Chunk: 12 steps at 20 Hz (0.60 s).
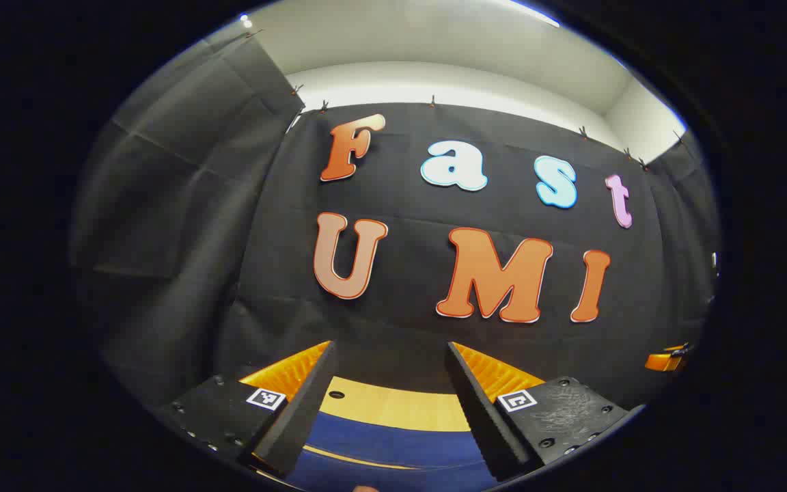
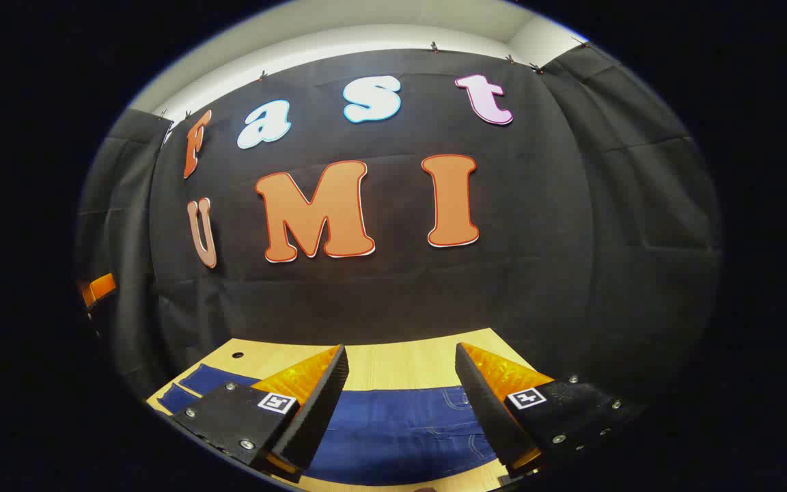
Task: Grasp the waist and the cuffs of the jeans and fold them to make the two legs overlap; first hold the waist and fold one-third of the jeans toward the cuffs, then hold the cuffs and fold the remaining one-third in the same direction to finish folding.
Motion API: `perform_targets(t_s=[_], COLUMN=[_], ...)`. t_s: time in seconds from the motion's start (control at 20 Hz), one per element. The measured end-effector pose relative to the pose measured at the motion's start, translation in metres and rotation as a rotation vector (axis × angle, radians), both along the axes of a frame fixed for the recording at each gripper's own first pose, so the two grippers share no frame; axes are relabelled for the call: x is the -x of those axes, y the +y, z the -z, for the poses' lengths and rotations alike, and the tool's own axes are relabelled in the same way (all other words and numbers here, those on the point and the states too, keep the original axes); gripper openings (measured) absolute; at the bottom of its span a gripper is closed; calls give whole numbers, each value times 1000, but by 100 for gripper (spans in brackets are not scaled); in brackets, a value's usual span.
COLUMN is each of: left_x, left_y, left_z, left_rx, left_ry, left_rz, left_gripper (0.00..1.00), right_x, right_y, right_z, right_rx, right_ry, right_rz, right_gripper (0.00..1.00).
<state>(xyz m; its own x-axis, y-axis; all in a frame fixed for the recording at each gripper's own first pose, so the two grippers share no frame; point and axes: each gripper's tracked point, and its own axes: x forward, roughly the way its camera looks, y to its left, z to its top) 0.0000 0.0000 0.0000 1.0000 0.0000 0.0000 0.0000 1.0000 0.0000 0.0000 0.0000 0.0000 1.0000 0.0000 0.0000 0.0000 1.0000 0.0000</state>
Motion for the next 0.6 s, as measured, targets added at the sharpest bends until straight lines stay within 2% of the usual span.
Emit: perform_targets(t_s=[0.1,0.15,0.3,0.35,0.45,0.6], left_x=[-1,-2,-6,-6,-8,-10], left_y=[3,2,11,8,9,14], left_z=[1,9,24,27,30,30], left_rx=[-11,-14,-31,-22,-6,-22], left_ry=[1,13,60,62,69,73], left_rz=[-10,-6,-19,-1,6,-14], left_gripper=[94,96,94,97,94,97], right_x=[1,4,6,8,8,6], right_y=[0,1,-4,-4,-4,-4], right_z=[3,5,0,1,-2,-1], right_rx=[22,33,88,95,95,87], right_ry=[23,26,5,7,-6,0], right_rz=[10,10,40,41,44,43], right_gripper=[96,100,96,96,97,97])
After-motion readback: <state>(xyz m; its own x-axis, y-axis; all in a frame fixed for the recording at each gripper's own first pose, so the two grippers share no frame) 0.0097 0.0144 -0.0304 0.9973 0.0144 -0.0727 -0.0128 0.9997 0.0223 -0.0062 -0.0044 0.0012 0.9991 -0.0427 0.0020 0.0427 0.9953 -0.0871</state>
